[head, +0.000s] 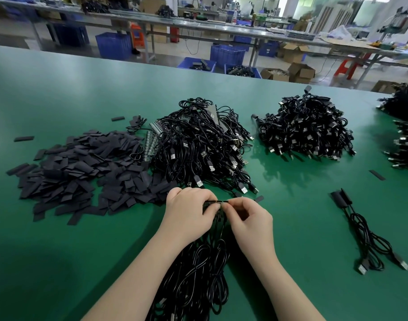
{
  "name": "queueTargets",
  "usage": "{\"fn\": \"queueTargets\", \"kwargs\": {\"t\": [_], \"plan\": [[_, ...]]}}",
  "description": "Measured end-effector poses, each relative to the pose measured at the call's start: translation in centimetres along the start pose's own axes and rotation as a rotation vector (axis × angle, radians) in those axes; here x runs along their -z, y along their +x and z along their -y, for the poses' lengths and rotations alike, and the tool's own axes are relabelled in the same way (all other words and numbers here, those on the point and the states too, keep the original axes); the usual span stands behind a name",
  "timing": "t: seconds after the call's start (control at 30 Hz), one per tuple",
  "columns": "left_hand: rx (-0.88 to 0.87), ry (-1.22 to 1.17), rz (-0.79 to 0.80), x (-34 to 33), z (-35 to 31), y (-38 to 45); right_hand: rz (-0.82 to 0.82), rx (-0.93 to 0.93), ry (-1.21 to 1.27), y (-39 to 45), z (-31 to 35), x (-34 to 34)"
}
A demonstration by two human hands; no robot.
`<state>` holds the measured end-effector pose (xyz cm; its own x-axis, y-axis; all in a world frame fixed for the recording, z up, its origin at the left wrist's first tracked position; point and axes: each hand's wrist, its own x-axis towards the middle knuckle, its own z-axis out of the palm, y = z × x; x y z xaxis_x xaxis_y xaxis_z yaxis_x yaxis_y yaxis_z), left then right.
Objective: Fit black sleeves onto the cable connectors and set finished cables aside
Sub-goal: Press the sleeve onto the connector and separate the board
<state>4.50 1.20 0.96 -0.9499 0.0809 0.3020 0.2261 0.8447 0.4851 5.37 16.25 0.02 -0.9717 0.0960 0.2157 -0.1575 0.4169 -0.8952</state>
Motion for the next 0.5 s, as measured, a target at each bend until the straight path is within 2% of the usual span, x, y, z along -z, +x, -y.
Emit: {"fn": "queueTargets", "kwargs": {"t": [0.3,0.5], "plan": [[0.008,-0.083,0.052,0.26,0.23,0.26,0.076,-0.086,0.125,0.32,0.29,0.87],[0.044,-0.013,-0.012,-0.05,-0.17,0.05,0.095,-0.087,0.009,0.84,0.64,0.97]]}}
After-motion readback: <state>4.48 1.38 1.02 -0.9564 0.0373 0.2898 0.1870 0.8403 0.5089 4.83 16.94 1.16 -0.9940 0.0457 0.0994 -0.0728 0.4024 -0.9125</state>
